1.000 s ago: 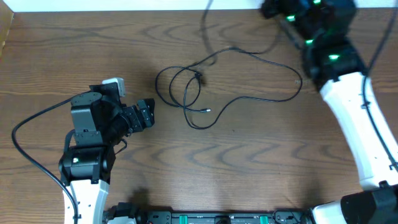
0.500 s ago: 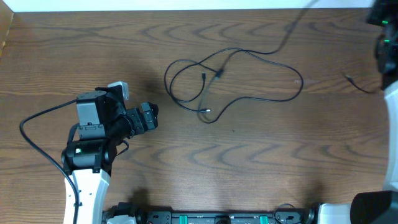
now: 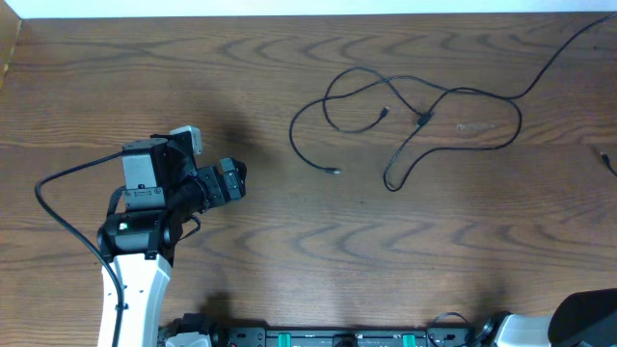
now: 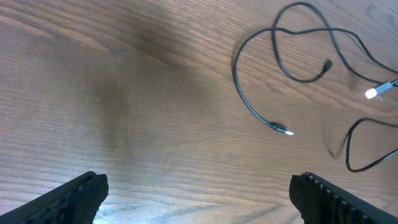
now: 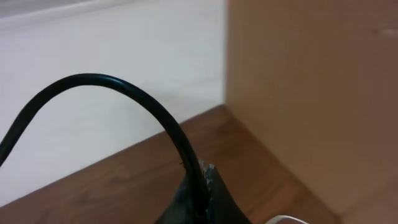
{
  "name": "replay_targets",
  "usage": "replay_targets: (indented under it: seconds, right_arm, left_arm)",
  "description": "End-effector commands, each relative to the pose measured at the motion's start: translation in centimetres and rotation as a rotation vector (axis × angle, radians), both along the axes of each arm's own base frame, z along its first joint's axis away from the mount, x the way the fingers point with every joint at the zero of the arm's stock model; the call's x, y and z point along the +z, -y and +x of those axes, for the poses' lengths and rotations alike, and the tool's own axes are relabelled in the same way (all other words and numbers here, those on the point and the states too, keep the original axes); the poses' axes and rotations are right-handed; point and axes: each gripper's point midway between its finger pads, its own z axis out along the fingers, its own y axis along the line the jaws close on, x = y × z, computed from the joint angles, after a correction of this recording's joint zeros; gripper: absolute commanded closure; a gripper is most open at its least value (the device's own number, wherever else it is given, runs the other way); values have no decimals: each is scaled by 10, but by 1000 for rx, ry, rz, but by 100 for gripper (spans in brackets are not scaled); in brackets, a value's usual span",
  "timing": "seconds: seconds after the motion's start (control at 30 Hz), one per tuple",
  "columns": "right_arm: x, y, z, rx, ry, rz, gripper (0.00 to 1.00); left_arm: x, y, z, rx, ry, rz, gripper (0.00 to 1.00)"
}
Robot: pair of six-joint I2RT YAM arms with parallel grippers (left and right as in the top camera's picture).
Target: Untangle cables
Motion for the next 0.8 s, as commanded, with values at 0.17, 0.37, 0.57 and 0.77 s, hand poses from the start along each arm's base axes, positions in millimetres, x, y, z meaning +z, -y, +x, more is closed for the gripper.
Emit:
replay_targets:
  seconds: [0.17, 0.37, 0.57, 0.77]
  right_arm:
    - [31, -72, 28, 280, 130, 60, 99]
    - [53, -117, 48, 372, 227, 70, 99]
    - [87, -152, 58, 425, 386, 149, 99]
    - [125, -175, 59, 469, 578, 291, 99]
  left_arm:
    - [3, 0, 1, -10, 5, -2, 2]
    - [3, 0, 1, -10, 5, -2, 2]
    - [3, 0, 1, -10, 5, -2, 2]
    - [3, 0, 1, -10, 5, -2, 2]
